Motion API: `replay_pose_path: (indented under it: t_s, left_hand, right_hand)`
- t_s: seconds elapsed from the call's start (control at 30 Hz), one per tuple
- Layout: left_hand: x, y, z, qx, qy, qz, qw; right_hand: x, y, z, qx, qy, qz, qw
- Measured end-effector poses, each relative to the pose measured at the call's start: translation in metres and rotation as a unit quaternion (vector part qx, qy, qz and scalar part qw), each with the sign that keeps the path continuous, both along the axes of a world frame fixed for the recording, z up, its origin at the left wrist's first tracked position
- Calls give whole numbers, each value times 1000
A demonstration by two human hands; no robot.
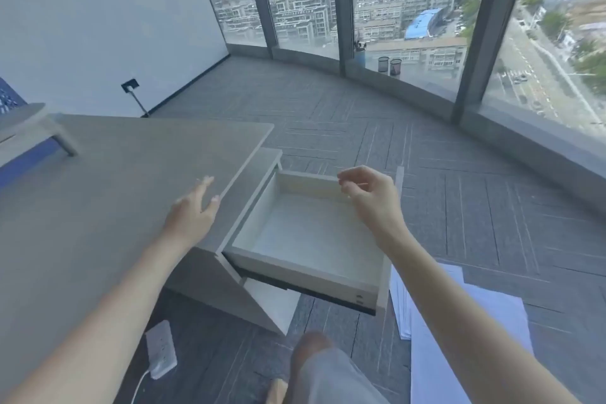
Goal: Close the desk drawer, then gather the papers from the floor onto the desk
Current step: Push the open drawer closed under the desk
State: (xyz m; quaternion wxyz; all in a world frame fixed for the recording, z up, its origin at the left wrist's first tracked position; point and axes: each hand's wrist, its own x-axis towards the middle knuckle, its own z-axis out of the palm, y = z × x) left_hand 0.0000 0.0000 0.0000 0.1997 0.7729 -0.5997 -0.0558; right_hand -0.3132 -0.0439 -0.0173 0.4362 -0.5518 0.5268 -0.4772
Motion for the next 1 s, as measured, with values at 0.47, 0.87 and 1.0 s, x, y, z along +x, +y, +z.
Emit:
replay_pose_path:
  t_s: [0.47,0.87,1.0]
  left_hand:
    - [14,-27,-29,64,-36,-14,997]
    - [18,-28,-32,63,-27,-6,998]
    - [18,-29,-32,61,-21,-5,998]
  right_hand:
    - [-38,-19,-81,85,163,-143,972]
    - [-25,-13,-119,182,60,-131,973]
    - [-19,-16,-122,179,60,-136,973]
